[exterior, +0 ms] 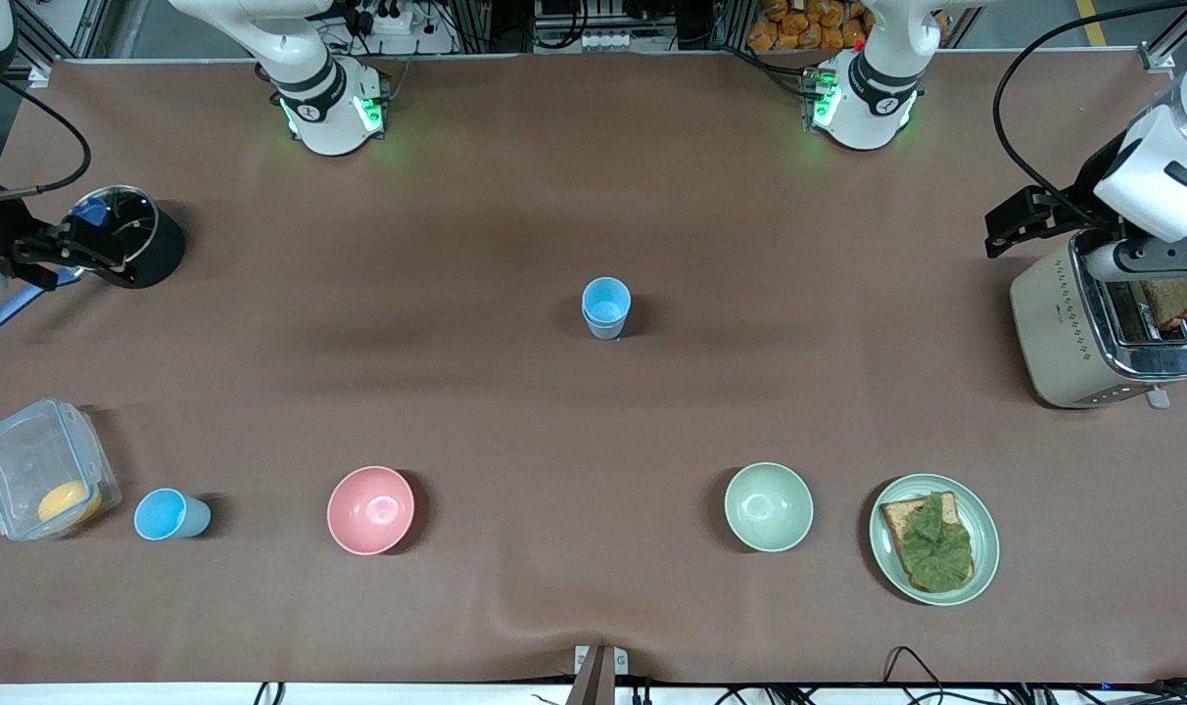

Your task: Stack blue cups with both arms

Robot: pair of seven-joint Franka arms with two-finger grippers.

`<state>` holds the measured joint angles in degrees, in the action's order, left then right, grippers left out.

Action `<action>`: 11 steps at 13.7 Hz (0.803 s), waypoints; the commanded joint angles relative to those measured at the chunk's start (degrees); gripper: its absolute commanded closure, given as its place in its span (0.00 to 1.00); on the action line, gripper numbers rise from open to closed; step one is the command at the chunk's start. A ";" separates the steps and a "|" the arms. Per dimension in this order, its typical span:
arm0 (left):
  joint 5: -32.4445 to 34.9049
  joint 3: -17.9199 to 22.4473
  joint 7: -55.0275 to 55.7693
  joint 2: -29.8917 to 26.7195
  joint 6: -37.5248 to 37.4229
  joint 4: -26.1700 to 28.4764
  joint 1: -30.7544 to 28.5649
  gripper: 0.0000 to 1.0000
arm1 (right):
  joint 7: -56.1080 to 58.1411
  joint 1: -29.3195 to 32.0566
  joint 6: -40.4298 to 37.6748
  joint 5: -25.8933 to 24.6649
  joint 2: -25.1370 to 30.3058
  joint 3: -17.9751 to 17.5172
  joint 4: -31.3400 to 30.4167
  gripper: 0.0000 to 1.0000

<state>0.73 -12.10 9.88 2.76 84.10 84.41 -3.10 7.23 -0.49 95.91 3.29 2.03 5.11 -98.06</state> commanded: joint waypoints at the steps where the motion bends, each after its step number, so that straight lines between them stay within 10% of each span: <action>1: 0.06 -0.29 -1.26 -0.48 -0.95 -0.21 -0.33 0.00 | 0.68 0.57 -0.72 0.58 -0.62 -0.36 1.11 0.00; 11: 0.06 -0.38 -1.26 -0.39 -1.04 0.23 -0.41 0.00 | 0.68 0.57 -0.72 0.58 -0.62 -0.36 1.11 0.00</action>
<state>0.73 -12.16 9.88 2.80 83.74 84.54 -3.08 7.24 -0.49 95.90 3.29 1.99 5.11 -98.06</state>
